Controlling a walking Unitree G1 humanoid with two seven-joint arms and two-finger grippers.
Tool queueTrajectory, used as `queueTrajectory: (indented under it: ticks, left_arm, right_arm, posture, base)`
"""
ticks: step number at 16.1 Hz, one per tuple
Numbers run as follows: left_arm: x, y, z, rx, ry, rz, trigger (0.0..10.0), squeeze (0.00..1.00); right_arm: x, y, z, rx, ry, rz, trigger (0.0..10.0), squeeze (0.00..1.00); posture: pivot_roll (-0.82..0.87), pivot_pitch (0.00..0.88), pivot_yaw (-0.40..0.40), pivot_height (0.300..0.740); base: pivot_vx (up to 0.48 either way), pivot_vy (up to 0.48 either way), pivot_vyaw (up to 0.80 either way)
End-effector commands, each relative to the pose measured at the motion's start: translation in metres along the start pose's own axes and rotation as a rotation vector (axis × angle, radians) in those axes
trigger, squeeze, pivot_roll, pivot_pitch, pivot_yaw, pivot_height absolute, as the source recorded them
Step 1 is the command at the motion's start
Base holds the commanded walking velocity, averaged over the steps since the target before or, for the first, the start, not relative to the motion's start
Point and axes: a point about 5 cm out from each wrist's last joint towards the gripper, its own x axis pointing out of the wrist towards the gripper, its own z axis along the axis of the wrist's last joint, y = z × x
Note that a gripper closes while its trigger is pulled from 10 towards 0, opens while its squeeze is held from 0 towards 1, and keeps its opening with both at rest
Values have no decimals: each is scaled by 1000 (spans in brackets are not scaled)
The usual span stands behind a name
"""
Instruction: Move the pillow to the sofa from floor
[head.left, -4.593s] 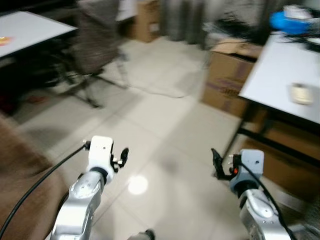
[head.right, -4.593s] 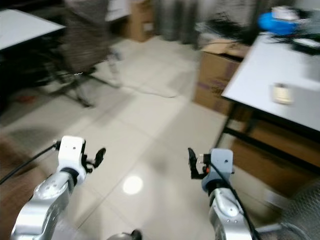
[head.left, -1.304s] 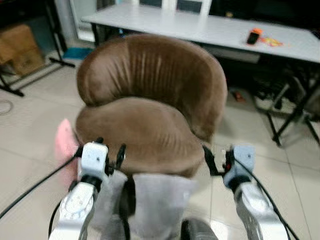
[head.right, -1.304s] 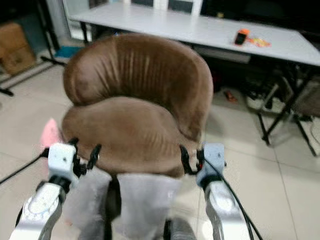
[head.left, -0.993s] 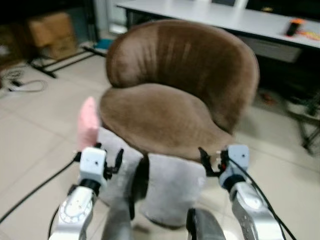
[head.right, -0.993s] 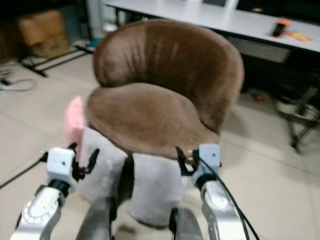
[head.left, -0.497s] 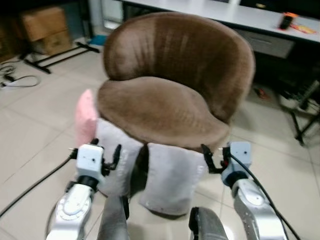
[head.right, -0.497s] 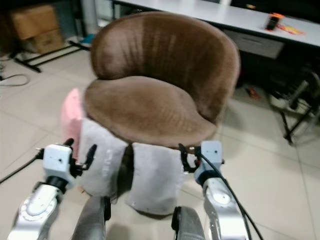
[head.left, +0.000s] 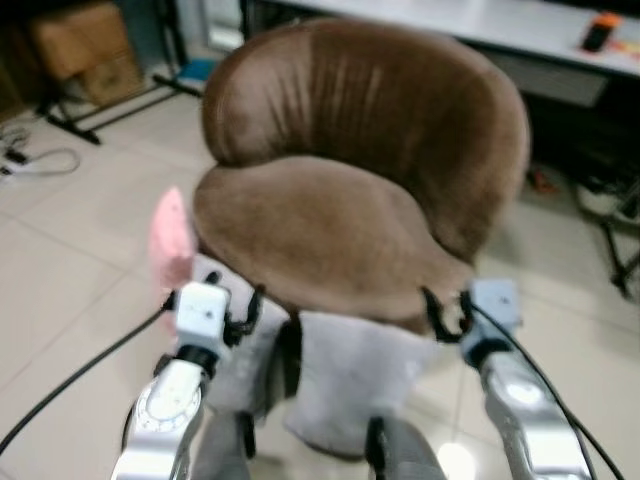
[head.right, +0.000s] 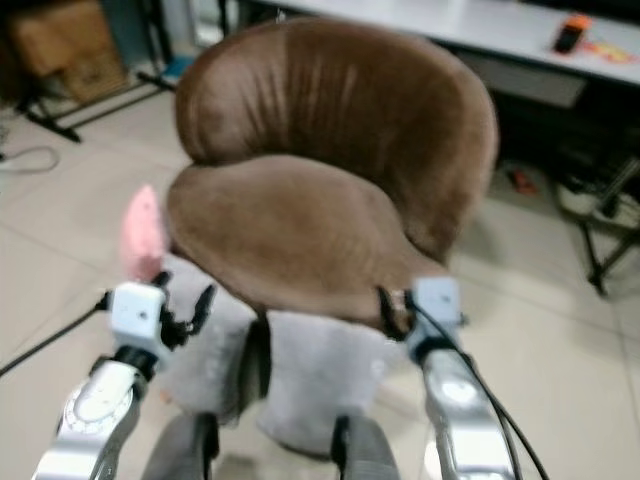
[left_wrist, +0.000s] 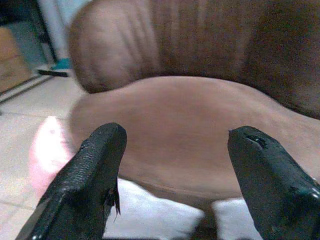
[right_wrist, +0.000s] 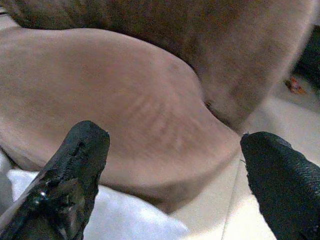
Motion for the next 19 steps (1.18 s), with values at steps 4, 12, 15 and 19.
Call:
queueTrajectory:
  ticks: [4, 12, 15, 19]
  left_arm:
    - [0, 10, -3, 30, 20, 54, 10000, 0]
    - [1, 10, -5, 52, 26, 29, 10000, 0]
    - [1, 9, -6, 54, 32, 25, 10000, 0]
    - [0, 9, -6, 56, 32, 27, 10000, 0]
  right_arm:
    - [4, 2, 7, 39, -25, -2, 10000, 0]
    - [5, 8, 4, 51, -8, 46, 10000, 0]
    - [6, 10, 3, 41, 3, 67, 10000, 0]
    - [7, 11, 1, 28, 15, 80, 10000, 0]
  posture:
    - [-28, 0, -63, 602]
    - [-32, 0, -56, 522]
    - [-32, 0, -58, 492]
    - [-21, 0, -69, 452]
  base:
    - [0, 0, 0]
    - [0, 0, 0]
    - [0, 0, 0]
    - [0, 0, 0]
